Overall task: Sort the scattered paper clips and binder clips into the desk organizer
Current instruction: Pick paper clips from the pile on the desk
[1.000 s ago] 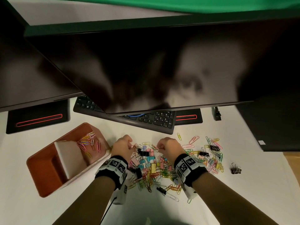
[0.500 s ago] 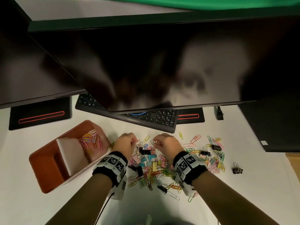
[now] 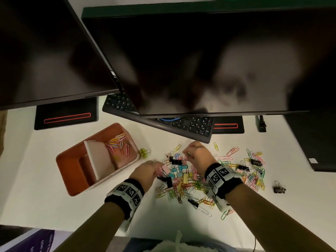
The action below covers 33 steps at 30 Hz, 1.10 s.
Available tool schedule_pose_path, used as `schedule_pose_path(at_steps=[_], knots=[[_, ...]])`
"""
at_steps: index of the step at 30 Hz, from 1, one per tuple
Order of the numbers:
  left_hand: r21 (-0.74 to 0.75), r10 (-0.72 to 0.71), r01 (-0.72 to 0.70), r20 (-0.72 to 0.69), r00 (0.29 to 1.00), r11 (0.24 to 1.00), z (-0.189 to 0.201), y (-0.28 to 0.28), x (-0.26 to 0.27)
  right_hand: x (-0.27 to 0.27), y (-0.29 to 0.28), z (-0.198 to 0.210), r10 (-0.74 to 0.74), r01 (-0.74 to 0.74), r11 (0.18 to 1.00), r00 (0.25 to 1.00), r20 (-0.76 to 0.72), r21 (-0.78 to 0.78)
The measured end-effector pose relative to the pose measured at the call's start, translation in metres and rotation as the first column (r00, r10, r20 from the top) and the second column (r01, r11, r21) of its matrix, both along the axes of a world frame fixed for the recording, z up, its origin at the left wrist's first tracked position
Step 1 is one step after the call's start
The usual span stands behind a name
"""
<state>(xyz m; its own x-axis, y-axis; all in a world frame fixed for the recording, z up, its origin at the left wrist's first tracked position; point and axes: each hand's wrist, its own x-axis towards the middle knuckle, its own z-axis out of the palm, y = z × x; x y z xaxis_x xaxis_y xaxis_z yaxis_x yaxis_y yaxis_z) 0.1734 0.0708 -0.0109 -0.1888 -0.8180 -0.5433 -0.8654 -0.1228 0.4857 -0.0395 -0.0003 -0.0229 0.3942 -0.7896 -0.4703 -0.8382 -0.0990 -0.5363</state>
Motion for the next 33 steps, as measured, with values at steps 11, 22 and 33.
schedule_pose_path(at_steps=[11, 22, 33], knots=[[-0.109, 0.069, -0.072, -0.034, 0.997, 0.991, -0.017, -0.002, -0.001, 0.000, 0.004, 0.001, -0.036, 0.035, 0.999, 0.998, -0.055, -0.031], [0.014, -0.060, 0.059, 0.100, 0.993, 0.998, -0.021, -0.010, -0.001, 0.001, -0.001, 0.011, -0.047, 0.055, 0.997, 0.991, -0.128, 0.060], [-0.053, -0.049, 0.051, 0.039, 0.998, 0.997, -0.010, -0.002, 0.004, -0.012, 0.012, 0.013, -0.155, 0.155, 0.988, 0.987, 0.041, 0.006]])
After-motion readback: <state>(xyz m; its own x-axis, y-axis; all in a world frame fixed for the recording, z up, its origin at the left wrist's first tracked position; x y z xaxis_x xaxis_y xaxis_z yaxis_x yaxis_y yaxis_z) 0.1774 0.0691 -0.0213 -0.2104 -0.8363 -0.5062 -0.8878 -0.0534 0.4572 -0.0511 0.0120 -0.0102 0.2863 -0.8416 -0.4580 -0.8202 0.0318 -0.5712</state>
